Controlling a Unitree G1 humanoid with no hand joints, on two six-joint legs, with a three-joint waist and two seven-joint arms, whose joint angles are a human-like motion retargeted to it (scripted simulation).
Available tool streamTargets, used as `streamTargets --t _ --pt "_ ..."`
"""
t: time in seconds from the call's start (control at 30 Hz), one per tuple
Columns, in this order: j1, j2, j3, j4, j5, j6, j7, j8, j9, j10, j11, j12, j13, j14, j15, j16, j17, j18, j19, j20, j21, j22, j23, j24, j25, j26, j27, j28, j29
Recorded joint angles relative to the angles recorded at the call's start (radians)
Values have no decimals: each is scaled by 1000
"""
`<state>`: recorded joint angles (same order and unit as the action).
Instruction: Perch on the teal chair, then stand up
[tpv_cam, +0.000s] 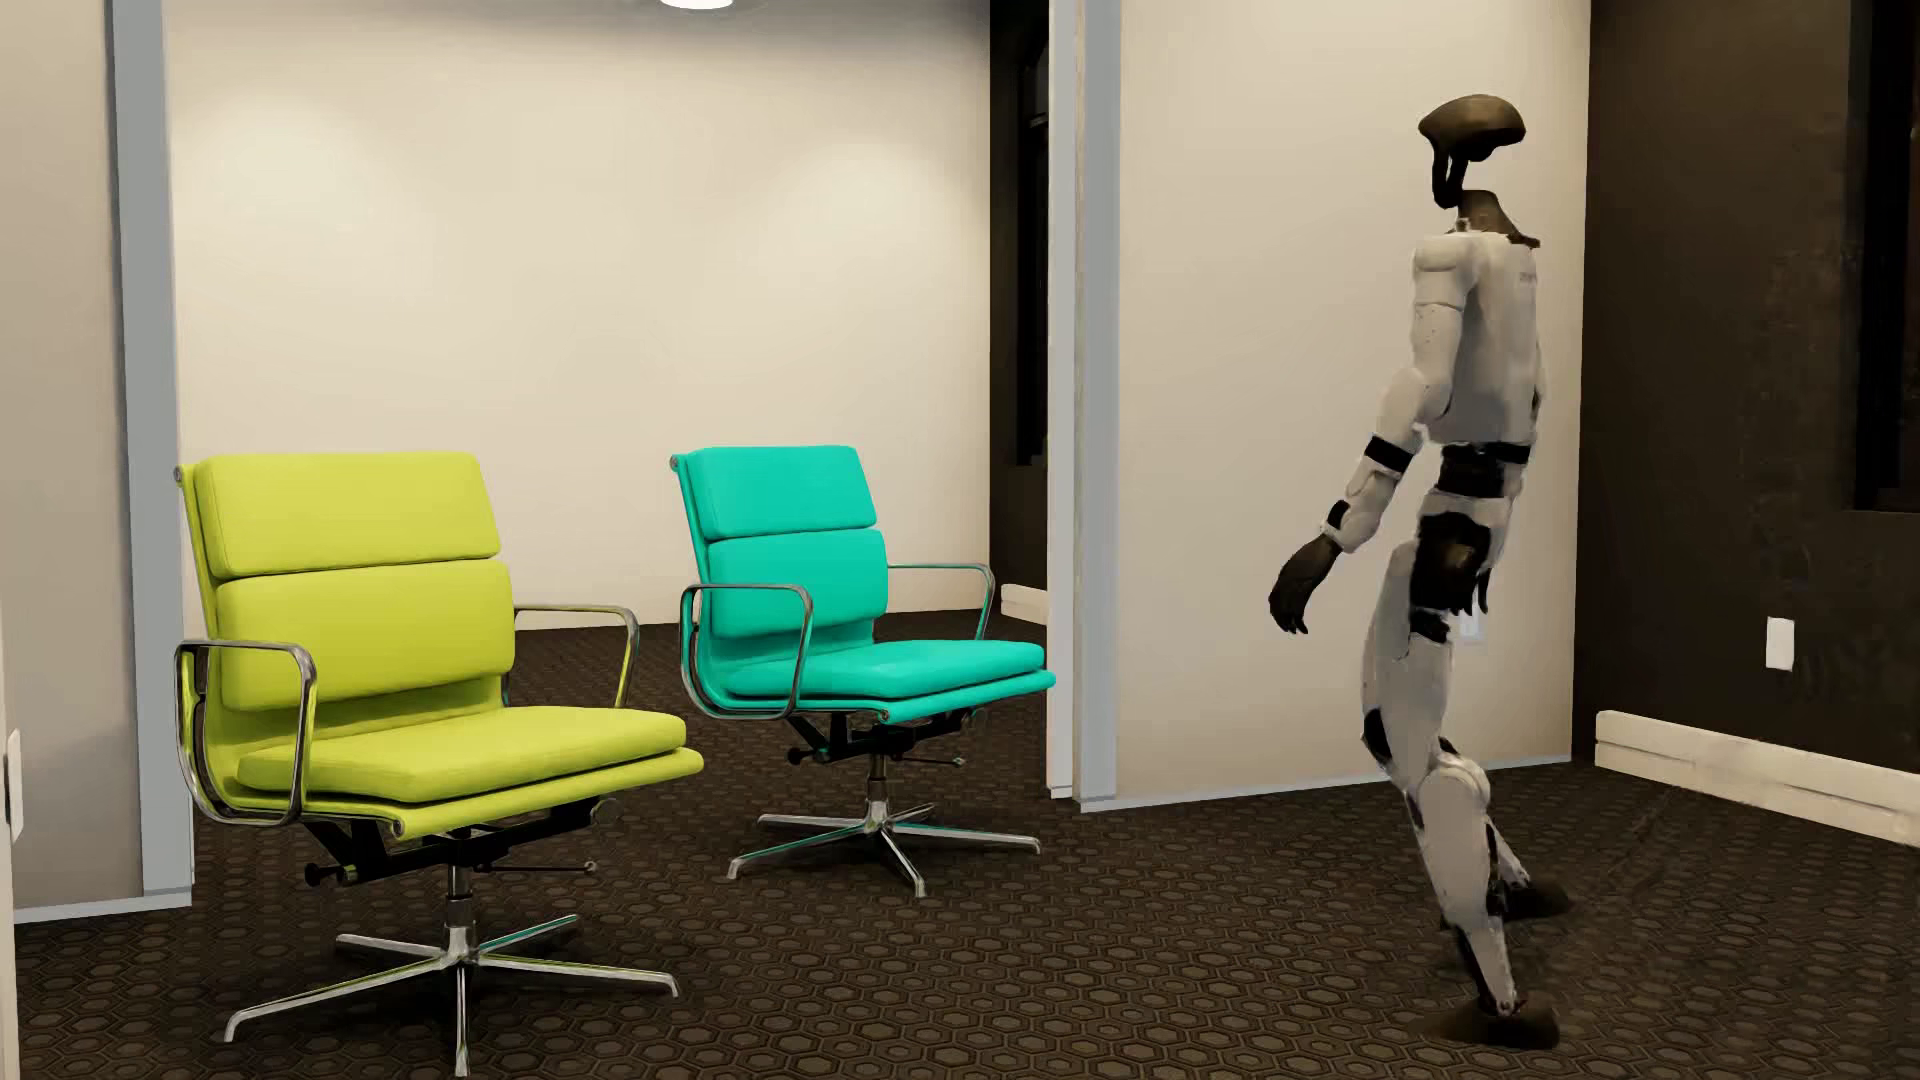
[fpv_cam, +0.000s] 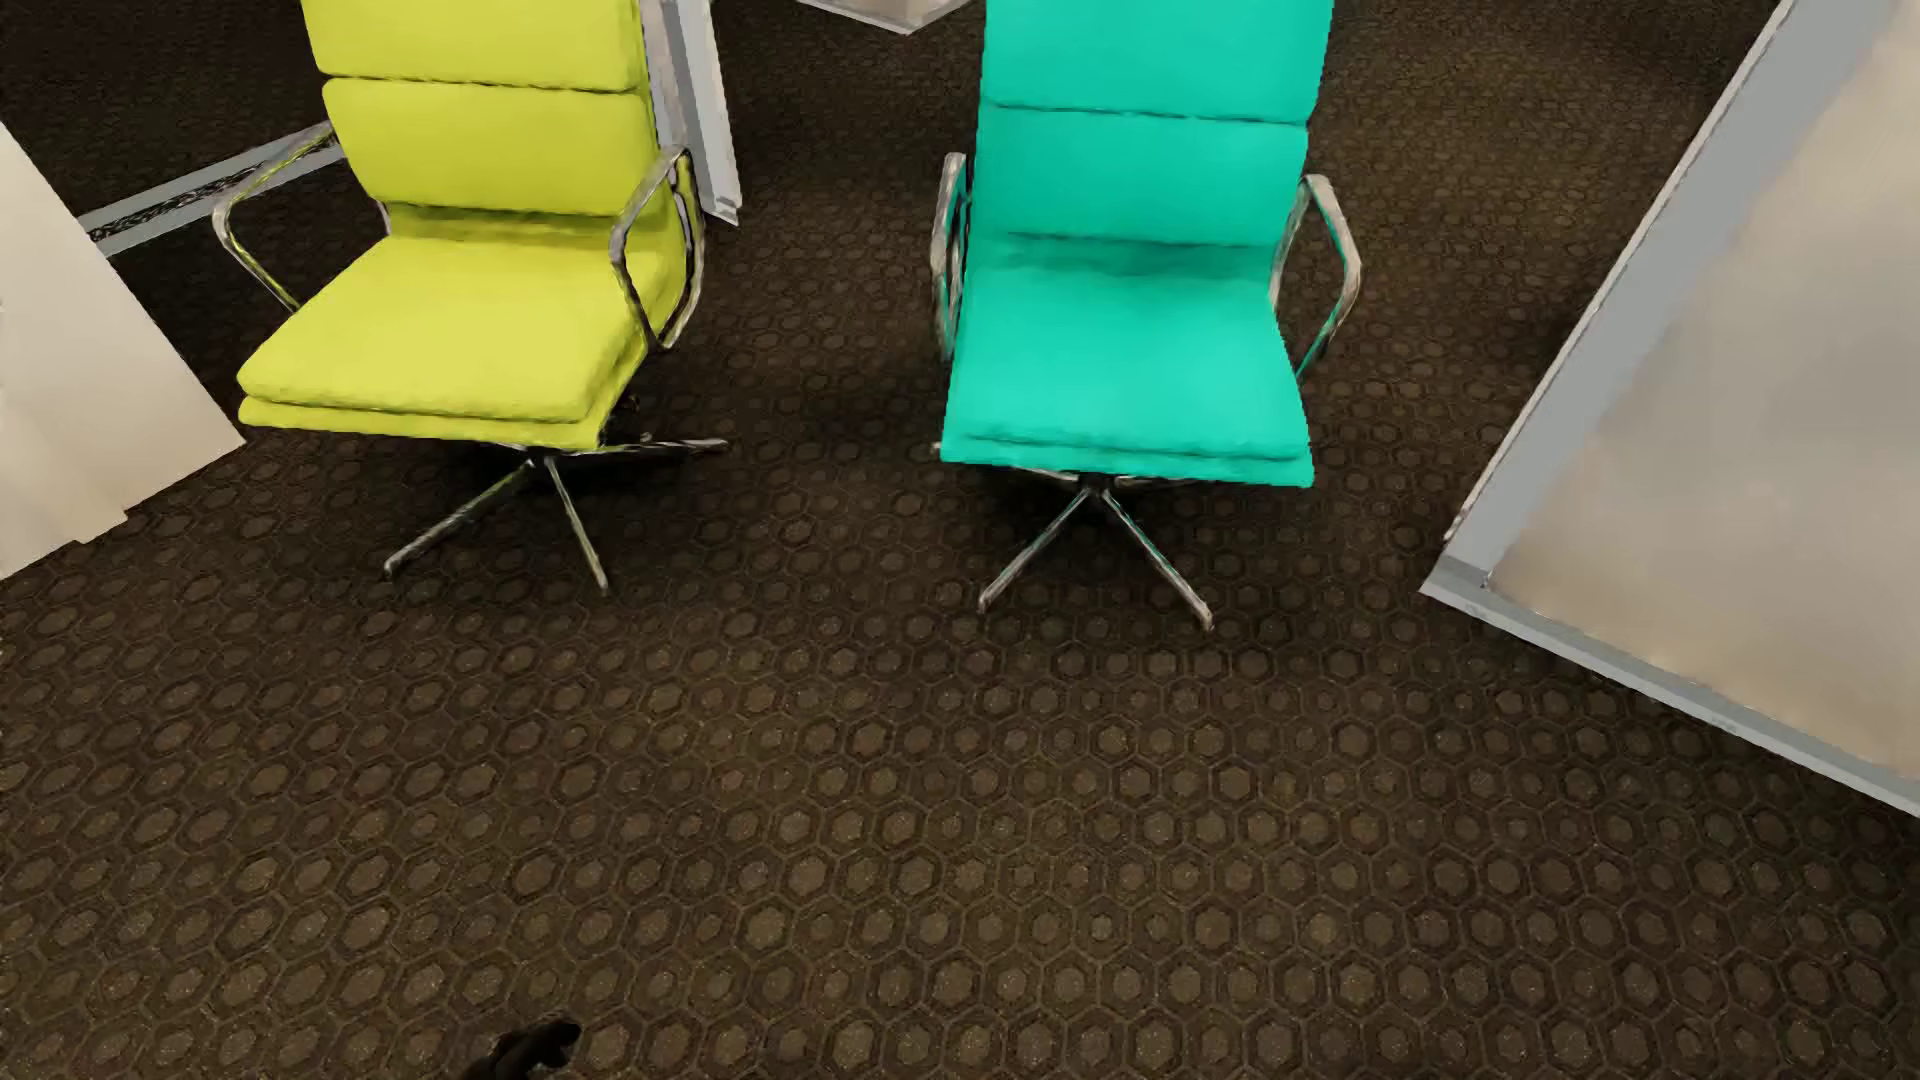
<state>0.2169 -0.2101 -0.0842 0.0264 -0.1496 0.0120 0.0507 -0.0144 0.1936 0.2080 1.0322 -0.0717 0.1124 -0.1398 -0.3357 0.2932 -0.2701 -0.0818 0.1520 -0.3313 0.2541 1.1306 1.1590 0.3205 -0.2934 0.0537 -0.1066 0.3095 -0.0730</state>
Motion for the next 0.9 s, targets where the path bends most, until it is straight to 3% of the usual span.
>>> streamTargets --t 0.03,0.07,0.1,0.13,0.17,0.2,0.23,0.27,0.3,0.33,0.37,0.4,0.43,0.47,0.53,0.57,0.6,0.63,0.67,0.7,0.73,0.77,0.8,0.83,0.87,0.9 --pt "65 -26 -11 3 -3 1 11 -8 -23 -19 -191 -30 58 -28 36 7 12 2 -23 -47 -3 -31 -20 -1 -16 -36 102 -81 35" --pt "126 -26 -21 1 -1 -3 -5 -2 -11 -40 -419 -93 61 -53 68 7 23 -5 -54 -92 -23 -23 63 -5 -23 -57 -32 -11 -6" --pt "226 -5 -21 6 42 -10 8 -51 17 -96 -666 -157 34 -62 152 5 31 -37 -118 -100 -56 -30 153 -51 -15 -78 -235 2 40" --pt "249 -32 -27 0 43 -22 41 -102 -17 -109 -839 -170 108 -72 234 12 41 -42 -139 -72 -34 -63 191 8 -315 -2 713 77 -823" --pt "279 -100 -34 -1 49 -25 47 -111 -35 -114 -839 -178 130 -81 196 8 41 -53 -156 -75 18 -63 241 64 -417 -38 535 47 -661" --pt "333 -163 -42 21 80 -34 59 -139 -44 -115 -807 -157 130 -114 166 35 38 -55 -245 -63 -64 -186 226 -117 -467 96 2017 129 -2149" --pt "350 -158 -66 26 73 -40 75 -134 -68 -72 -786 -125 131 -127 192 52 45 -55 -239 -41 -71 -214 250 -105 -467 26 2069 53 -2162" --pt "359 -157 -77 52 73 -37 58 -136 -78 5 -692 -111 122 -140 137 56 57 -75 -233 -32 -96 -206 255 -119 -457 15 2125 24 -2198" --pt "340 -145 -75 92 88 -20 53 -145 -86 124 -681 -96 102 -138 268 54 58 -82 -235 -50 -151 -191 265 -133 -468 -1 2222 3 -2245" --pt "263 -172 -69 124 81 -8 65 -138 -98 335 -538 -76 102 -65 230 49 62 -83 -212 -39 -168 -140 260 -157 -451 0 2615 19 -2666" --pt "187 -137 -63 164 137 44 -7 -14 -86 551 -534 -74 7 91 232 5 12 -161 -173 -75 -117 -65 168 -233 32 -4 429 45 -698" --pt "94 -59 -33 191 182 22 36 -32 -75 744 -556 -41 5 306 217 5 10 -101 -250 -109 -54 -38 -12 -131 33 26 -8 -13 74" --pt "-29 0 -5 181 215 17 9 -18 -65 949 -579 -9 -40 229 198 8 -11 -71 -299 -120 -19 -56 -23 -151 68 60 22 9 51" --pt "-138 52 28 161 233 9 -19 6 -69 1080 -598 11 -78 133 170 0 -30 -47 -299 -100 24 -25 -27 -134 87 51 4 8 56" --pt "-292 213 71 122 293 -1 -107 54 -24 1149 -666 58 -200 39 120 10 -50 -90 -332 -31 124 -39 -78 -163 168 64 8 28 26" --pt "-362 287 94 88 297 -10 -128 58 -30 1106 -698 105 -238 12 80 12 -55 -63 -332 -23 150 -45 -123 -167 192 87 14 63 11" --pt "-407 340 112 66 284 -12 -142 72 -13 999 -705 109 -310 -4 48 9 -64 -65 -305 -7 185 -30 -160 -139 168 80 5 23 19" --pt "-446 364 120 50 281 -9 -151 49 -10 858 -689 126 -370 -11 1 4 -57 -52 -288 -7 223 -25 -194 -142 148 74 -9 45 5" --pt "-440 400 122 26 272 -12 -169 76 -8 654 -693 139 -414 36 -27 2 -39 -13 -276 7 254 -17 -229 -126 120 54 -23 29 16" --pt "-438 378 126 23 261 -15 -189 104 -20 450 -623 150 -453 64 -76 7 -9 30 -265 11 291 -18 -249 -121 92 89 -21 33 18" --pt "-445 336 129 45 257 -8 -231 141 -39 271 -547 168 -479 82 -133 4 18 31 -240 -2 325 -16 -270 -137 82 64 -46 40 19" --pt "-412 329 126 95 234 -9 -269 174 -39 90 -504 192 -481 140 -155 11 53 -74 -201 25 375 -28 -287 -92 67 54 -62 32 17" --pt "-390 299 120 135 217 -14 -255 187 -51 -60 -448 210 -462 201 -182 26 74 -152 -170 45 388 -38 -311 -101 43 20 -66 -15 51" --pt "-391 280 113 160 196 -12 -227 198 -52 -111 -428 228 -437 258 -183 30 74 -184 -144 66 392 -64 -342 -87 10 36 -45 -39 60" --pt "-397 254 112 172 182 -17 -180 213 -39 -74 -398 222 -411 295 -167 33 75 -209 -132 89 390 -37 -349 -58 -11 37 -68 -18 79" --pt "-402 231 94 173 170 3 -166 209 -22 3 -382 233 -379 325 -150 27 41 -221 -103 89 396 -62 -368 -69 -31 43 -75 -28 80"
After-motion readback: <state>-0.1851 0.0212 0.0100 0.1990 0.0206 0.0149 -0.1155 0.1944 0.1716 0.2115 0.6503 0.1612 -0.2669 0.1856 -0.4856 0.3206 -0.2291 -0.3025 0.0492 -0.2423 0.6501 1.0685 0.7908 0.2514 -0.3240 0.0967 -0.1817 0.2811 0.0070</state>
